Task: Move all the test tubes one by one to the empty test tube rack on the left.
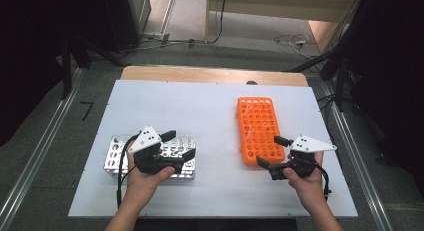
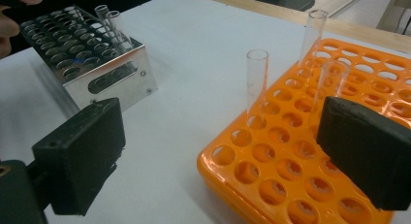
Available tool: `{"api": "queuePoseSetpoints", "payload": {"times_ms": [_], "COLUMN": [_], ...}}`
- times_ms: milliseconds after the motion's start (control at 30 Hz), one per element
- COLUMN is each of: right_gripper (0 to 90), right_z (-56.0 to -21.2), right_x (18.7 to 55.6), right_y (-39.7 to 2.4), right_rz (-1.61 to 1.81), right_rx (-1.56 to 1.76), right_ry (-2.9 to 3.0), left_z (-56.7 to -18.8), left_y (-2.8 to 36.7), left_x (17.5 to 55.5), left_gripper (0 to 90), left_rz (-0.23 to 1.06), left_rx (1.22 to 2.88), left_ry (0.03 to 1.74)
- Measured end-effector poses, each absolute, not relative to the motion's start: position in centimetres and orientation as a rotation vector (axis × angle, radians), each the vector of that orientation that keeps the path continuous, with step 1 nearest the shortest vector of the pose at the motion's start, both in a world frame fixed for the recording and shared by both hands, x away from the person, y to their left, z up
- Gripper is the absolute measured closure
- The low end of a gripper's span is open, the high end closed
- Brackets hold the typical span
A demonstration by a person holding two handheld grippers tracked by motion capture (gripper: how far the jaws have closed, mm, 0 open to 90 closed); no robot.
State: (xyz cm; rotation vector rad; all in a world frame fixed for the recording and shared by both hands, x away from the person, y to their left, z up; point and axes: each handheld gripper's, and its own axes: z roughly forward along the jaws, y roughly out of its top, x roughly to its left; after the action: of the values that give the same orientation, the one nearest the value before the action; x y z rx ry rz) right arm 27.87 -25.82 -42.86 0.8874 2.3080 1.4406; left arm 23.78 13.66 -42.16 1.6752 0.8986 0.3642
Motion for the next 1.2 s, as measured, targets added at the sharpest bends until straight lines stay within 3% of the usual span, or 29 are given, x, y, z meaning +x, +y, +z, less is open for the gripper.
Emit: {"api": "queuePoseSetpoints", "payload": {"times_ms": [233,567,800,1200], "right_gripper": [3.7,6.3,13.4,46.4], "right_z": [-43.5,-44.9,-46.1,-46.9], "right_x": [29.8,31.6,32.9,33.4], "right_y": [-24.8,-23.2,-22.0,-20.8], "right_rz": [1.406,1.346,1.302,1.155], "right_rx": [0.9,0.976,1.052,1.129], "right_ry": [2.315,2.346,2.337,2.282], "left_z": [-42.2,-42.2,-42.2,-42.4], "left_y": [13.6,13.6,13.4,13.2], "left_x": [23.7,23.7,23.7,23.8], "left_gripper": [0.0,0.0,0.0,0.0], "left_rz": [0.348,0.336,0.336,0.336], "left_rx": [1.669,1.666,1.671,1.689], "left_ry": [0.877,0.854,0.854,0.857]}}
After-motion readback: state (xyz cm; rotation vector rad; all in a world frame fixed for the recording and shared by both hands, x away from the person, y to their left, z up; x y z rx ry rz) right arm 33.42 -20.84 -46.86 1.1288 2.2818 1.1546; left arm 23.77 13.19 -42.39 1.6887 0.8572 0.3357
